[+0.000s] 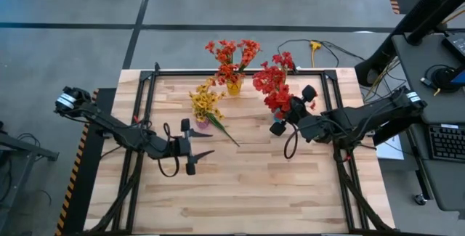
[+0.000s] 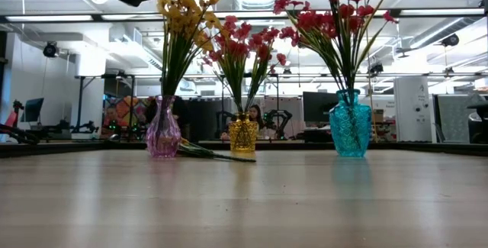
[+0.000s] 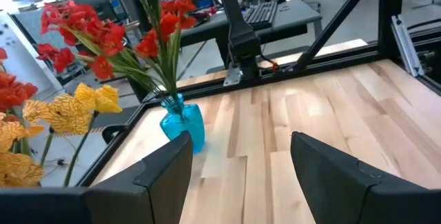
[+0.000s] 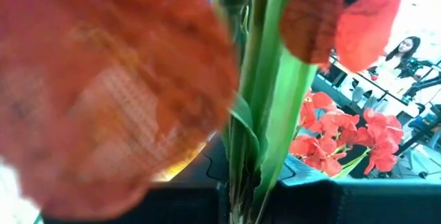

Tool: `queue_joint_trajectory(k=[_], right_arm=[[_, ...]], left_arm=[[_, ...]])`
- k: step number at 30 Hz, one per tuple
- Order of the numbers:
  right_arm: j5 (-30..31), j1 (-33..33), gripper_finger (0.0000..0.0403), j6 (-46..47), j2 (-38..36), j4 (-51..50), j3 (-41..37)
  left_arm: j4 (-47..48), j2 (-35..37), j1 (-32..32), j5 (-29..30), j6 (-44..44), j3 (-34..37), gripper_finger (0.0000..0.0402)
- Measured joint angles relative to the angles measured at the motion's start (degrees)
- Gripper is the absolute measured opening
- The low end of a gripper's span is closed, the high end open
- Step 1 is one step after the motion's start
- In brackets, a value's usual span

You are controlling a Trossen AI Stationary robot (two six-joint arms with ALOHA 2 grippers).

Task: Sort flowers into vase by color
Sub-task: Put the red flower into the blue vase

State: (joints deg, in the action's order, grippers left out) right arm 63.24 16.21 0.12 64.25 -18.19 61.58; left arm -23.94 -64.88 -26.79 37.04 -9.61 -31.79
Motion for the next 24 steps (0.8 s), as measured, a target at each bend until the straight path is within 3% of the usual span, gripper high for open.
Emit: queue_joint_trajectory(k=[24], right_arm=[[-0.47, -4.15, 0.0018, 0.95, 0.37, 3.76, -4.69]], left_arm=[[1.90, -0.02, 0.00, 0.00, 2.65, 0.00, 0.0227]])
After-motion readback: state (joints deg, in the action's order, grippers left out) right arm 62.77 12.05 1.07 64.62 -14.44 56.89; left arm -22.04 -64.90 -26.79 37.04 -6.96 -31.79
